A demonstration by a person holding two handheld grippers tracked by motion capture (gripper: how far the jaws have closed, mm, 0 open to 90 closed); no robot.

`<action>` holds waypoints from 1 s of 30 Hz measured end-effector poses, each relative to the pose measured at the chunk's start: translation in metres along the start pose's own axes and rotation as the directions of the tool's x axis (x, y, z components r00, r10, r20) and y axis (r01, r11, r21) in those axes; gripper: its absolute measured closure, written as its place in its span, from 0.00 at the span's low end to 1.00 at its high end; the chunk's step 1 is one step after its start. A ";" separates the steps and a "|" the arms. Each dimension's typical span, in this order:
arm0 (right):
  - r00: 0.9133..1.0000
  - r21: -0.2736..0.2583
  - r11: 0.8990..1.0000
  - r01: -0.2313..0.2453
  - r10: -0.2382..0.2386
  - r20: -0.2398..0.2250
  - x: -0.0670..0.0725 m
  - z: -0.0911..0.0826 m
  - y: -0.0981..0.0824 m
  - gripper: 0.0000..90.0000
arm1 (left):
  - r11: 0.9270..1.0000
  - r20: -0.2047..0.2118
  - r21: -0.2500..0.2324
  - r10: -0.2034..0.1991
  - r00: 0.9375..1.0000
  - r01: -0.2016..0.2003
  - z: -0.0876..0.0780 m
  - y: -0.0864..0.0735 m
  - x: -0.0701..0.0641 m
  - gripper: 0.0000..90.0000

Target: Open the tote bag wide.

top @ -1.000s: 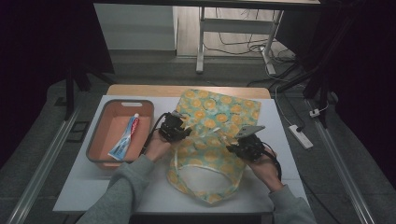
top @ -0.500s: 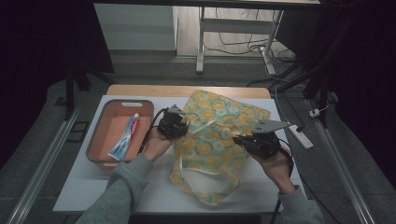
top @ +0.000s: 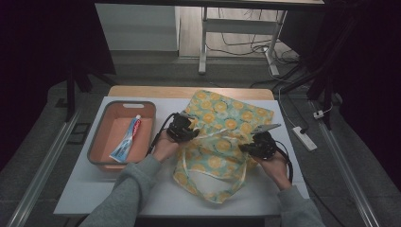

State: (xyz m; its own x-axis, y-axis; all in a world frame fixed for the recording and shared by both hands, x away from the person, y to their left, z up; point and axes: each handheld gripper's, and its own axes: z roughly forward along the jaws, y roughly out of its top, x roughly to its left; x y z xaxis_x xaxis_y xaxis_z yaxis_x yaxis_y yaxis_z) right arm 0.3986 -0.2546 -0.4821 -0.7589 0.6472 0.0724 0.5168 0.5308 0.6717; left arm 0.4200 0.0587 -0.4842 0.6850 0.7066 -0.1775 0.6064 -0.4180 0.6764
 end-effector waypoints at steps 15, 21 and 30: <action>0.987 -0.112 0.981 0.157 -0.153 0.041 0.041 -0.030 0.027 0.51 | 0.999 0.005 0.044 0.012 1.000 -0.012 0.019 0.000 0.001 0.95; 0.965 -0.075 0.965 0.252 -0.257 -0.057 0.075 -0.005 0.046 0.46 | 0.999 0.009 0.049 0.014 1.000 -0.014 0.019 0.000 0.000 0.95; 0.949 0.137 0.940 0.313 -0.314 -0.013 0.064 0.068 0.042 0.44 | 0.999 0.017 0.047 0.008 1.000 -0.009 0.017 -0.001 0.004 0.95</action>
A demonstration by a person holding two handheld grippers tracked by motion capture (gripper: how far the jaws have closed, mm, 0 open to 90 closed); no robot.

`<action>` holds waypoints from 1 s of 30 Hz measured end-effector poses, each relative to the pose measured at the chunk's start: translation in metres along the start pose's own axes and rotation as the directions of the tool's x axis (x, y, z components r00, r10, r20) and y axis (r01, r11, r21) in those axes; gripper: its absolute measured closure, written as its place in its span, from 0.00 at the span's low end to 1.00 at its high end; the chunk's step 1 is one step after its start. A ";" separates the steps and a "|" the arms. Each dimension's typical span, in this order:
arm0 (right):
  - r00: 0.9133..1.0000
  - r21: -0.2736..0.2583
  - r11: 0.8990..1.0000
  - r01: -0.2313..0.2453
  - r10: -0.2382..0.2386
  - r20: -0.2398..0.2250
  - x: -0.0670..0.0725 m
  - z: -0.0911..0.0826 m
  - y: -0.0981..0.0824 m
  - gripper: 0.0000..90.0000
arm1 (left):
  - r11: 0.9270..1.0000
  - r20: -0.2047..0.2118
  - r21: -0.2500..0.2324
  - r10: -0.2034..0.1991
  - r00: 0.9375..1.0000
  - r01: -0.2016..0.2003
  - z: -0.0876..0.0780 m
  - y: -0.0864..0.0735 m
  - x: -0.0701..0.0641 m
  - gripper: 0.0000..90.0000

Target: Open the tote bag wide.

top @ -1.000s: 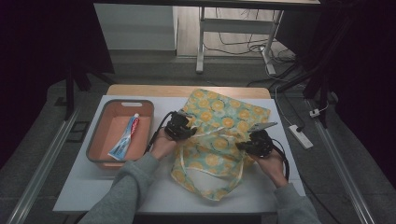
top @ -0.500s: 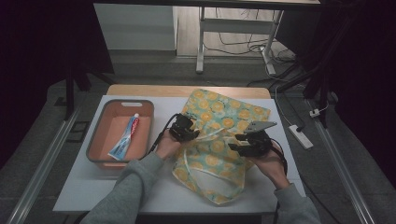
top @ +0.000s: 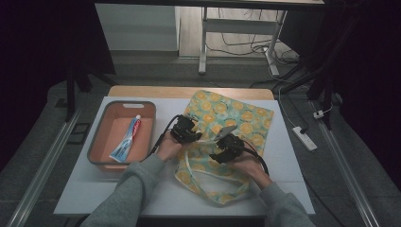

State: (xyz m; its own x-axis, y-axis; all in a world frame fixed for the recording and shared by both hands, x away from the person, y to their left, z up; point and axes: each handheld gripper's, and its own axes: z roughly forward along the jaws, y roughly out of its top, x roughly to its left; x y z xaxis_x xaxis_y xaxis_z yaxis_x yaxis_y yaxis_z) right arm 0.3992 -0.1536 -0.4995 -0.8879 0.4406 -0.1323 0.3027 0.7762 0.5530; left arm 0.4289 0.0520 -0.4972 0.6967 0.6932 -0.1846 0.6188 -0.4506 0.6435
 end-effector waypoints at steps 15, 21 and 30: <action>1.000 -0.103 0.995 -0.004 0.006 0.012 -0.014 -0.024 0.016 1.00 | 0.999 0.006 -0.031 -0.008 1.000 0.008 -0.006 0.002 0.003 0.93; 1.000 -0.247 0.969 -0.021 0.019 -0.012 -0.019 -0.059 0.036 1.00 | 0.996 0.018 -0.093 -0.007 1.000 0.009 -0.023 0.007 0.000 0.92; 0.993 -0.310 0.944 -0.112 0.116 -0.004 -0.050 -0.060 0.036 1.00 | 0.994 0.002 -0.111 -0.004 1.000 0.004 -0.030 0.009 0.001 0.77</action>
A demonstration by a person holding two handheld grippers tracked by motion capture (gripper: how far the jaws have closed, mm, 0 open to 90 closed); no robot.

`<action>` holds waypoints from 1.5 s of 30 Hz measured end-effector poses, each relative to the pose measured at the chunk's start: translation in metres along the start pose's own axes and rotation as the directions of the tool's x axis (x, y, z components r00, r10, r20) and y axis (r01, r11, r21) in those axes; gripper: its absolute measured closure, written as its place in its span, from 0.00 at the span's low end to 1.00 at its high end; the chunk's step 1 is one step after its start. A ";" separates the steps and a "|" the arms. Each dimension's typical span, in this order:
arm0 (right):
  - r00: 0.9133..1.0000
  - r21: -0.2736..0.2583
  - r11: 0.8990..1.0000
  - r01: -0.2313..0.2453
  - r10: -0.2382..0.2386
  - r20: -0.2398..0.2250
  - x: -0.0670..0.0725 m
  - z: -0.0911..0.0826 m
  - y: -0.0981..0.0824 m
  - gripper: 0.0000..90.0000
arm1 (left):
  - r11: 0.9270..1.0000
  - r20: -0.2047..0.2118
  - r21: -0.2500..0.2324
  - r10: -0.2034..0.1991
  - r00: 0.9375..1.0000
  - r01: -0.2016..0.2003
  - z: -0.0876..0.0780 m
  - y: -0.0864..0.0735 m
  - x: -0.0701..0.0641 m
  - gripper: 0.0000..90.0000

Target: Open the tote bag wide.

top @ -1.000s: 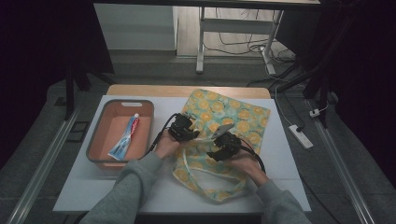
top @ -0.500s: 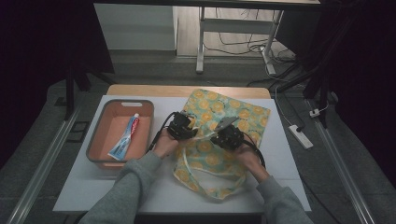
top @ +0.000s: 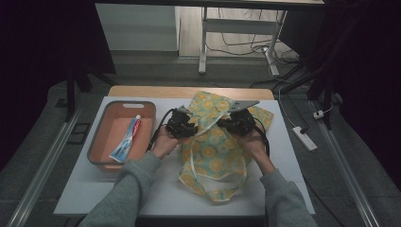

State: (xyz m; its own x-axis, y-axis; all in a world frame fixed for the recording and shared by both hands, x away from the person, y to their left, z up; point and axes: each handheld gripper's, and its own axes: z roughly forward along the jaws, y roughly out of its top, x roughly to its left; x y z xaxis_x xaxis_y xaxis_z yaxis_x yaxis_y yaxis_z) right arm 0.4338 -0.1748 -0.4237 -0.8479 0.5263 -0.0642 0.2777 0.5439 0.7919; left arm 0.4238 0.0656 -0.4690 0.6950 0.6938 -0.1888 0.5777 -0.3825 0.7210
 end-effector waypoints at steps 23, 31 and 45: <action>0.985 0.007 0.986 -0.167 0.166 0.048 -0.052 0.024 -0.030 1.00 | 0.997 -0.046 0.014 0.072 0.996 -0.072 -0.094 -0.032 -0.014 0.28; 0.984 0.005 0.985 -0.173 0.173 0.031 -0.055 0.024 -0.033 1.00 | 1.000 -0.107 0.022 0.021 0.994 -0.019 -0.120 -0.055 0.003 0.31; 0.992 0.008 0.992 -0.127 0.127 0.018 -0.040 0.022 -0.024 1.00 | 0.992 -0.203 0.110 -0.034 0.979 0.057 -0.129 -0.076 0.047 0.32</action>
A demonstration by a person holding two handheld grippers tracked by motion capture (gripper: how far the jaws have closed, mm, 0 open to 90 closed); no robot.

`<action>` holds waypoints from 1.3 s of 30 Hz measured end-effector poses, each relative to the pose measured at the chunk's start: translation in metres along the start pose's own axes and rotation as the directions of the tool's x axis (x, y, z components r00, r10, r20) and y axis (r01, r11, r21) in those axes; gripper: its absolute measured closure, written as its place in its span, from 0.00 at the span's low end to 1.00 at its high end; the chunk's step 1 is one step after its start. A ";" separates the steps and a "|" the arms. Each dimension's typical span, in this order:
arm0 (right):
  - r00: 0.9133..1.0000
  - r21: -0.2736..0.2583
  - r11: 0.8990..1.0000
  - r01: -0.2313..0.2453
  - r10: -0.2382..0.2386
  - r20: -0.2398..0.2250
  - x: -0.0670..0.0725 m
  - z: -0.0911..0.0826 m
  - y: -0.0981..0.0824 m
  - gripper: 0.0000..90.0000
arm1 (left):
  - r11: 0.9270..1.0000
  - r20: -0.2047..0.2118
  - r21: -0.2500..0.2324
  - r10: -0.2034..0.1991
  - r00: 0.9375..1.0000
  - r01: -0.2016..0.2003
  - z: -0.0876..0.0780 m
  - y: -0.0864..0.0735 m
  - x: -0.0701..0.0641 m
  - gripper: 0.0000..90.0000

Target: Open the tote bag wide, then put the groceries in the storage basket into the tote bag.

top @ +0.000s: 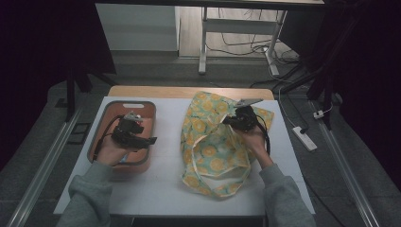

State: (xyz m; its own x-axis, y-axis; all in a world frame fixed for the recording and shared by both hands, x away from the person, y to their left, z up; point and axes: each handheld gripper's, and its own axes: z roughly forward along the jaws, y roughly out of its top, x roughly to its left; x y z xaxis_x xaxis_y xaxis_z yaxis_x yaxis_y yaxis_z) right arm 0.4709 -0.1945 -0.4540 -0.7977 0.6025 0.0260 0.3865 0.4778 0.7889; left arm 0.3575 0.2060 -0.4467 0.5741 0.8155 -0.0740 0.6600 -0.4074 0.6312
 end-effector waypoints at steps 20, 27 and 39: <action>1.000 0.006 1.000 0.013 -0.013 -0.008 0.005 -0.003 -0.001 1.00 | 0.991 -0.130 0.048 -0.121 0.984 0.128 0.011 -0.007 0.050 0.29; 1.000 0.006 1.000 0.016 -0.016 -0.005 0.007 -0.002 0.000 1.00 | 0.970 -0.217 0.144 -0.160 0.963 0.194 0.048 -0.003 0.068 0.30; 1.000 0.006 1.000 0.011 -0.011 0.003 0.005 -0.004 -0.001 1.00 | 0.931 -0.205 0.252 -0.216 0.955 0.264 0.061 -0.015 0.080 0.46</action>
State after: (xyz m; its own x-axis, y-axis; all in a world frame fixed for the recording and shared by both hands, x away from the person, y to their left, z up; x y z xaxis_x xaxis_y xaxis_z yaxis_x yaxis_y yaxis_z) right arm 0.4646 -0.1944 -0.4524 -0.8005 0.5991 0.0155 0.3808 0.4884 0.7852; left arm 0.4234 0.2518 -0.5091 0.3065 0.9506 -0.0487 0.8882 -0.2672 0.3738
